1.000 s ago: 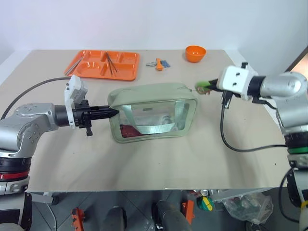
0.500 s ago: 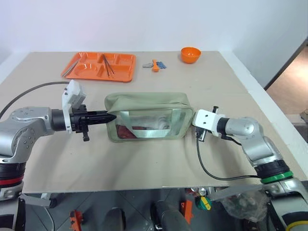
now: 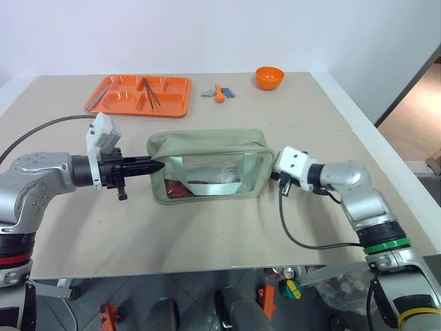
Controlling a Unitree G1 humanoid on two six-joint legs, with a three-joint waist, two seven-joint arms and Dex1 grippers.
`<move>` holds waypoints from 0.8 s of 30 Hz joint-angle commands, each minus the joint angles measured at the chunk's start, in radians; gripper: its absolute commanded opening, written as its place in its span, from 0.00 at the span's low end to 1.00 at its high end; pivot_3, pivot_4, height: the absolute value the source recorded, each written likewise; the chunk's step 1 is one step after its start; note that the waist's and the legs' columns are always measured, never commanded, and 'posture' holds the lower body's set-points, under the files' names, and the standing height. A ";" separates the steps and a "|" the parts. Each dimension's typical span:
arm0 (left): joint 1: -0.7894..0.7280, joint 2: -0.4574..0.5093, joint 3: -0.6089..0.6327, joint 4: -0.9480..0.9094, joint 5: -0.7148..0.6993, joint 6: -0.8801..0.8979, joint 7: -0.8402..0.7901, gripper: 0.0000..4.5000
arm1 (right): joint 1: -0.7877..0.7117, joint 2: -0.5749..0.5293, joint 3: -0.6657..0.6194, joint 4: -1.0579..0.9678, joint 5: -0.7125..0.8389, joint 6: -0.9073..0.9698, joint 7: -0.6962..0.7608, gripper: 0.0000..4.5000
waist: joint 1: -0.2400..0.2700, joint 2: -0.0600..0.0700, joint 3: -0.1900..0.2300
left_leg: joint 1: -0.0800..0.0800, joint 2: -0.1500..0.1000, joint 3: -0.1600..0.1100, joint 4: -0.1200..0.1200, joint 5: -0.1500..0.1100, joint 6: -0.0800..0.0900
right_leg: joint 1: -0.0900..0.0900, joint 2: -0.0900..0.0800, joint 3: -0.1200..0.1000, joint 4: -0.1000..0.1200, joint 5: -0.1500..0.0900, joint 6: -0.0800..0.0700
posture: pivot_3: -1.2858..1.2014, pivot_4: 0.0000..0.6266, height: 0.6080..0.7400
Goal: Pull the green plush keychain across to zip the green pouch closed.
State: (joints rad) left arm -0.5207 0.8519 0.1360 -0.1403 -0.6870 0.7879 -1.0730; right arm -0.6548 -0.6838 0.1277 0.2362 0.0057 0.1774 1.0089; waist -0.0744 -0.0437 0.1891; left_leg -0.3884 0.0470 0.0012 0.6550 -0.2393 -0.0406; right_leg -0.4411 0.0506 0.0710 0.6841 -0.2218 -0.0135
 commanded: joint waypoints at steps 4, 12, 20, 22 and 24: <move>-0.032 -0.001 0.049 0.035 -0.019 -0.006 0.017 0.23 | -0.053 -0.081 -0.157 -0.152 0.225 0.234 0.106 0.67 | 0.001 0.000 0.000 | -0.001 0.000 0.000 0.000 0.000 0.000 | 0.000 0.000 0.000 -0.001 0.000 0.000 | 0.52 0.24 1.00; -0.039 0.024 0.088 0.024 -0.059 0.027 0.021 0.83 | -0.009 -0.220 -0.221 -0.234 0.375 0.388 0.230 1.00 | 0.002 0.000 0.000 | -0.001 -0.001 0.000 0.000 0.000 0.000 | 0.000 -0.001 0.000 -0.001 0.000 0.001 | 0.52 0.24 1.00; 0.088 0.117 0.358 0.021 -0.168 0.099 0.039 0.98 | 0.081 -0.325 -0.358 -0.317 0.530 0.507 0.272 1.00 | -0.001 0.001 0.001 | -0.001 0.000 0.000 -0.001 -0.001 0.002 | -0.001 0.000 0.000 -0.002 -0.001 0.000 | 0.52 0.24 1.00; 0.122 0.123 0.410 0.029 -0.179 0.108 0.052 0.98 | 0.104 -0.335 -0.384 -0.333 0.552 0.526 0.258 1.00 | -0.001 0.001 0.001 | -0.001 0.000 0.000 -0.001 -0.001 0.002 | -0.001 0.000 -0.001 -0.002 -0.002 0.000 | 0.52 0.24 1.00; 0.198 0.114 0.466 0.027 -0.160 0.091 0.068 0.98 | 0.145 -0.339 -0.417 -0.361 0.574 0.551 0.239 1.00 | -0.001 0.001 0.001 | 0.000 0.000 0.001 -0.001 -0.001 0.002 | -0.001 -0.001 -0.002 -0.001 -0.002 0.000 | 0.52 0.24 1.00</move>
State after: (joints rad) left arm -0.3528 0.9628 0.5465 -0.1093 -0.8444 0.8901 -1.0164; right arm -0.5230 -1.0021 -0.2426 -0.0826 0.5468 0.7102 1.2595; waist -0.0752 -0.0428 0.1897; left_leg -0.3879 0.0469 0.0022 0.6539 -0.2405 -0.0386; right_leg -0.4417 0.0496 0.0694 0.6826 -0.2234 -0.0136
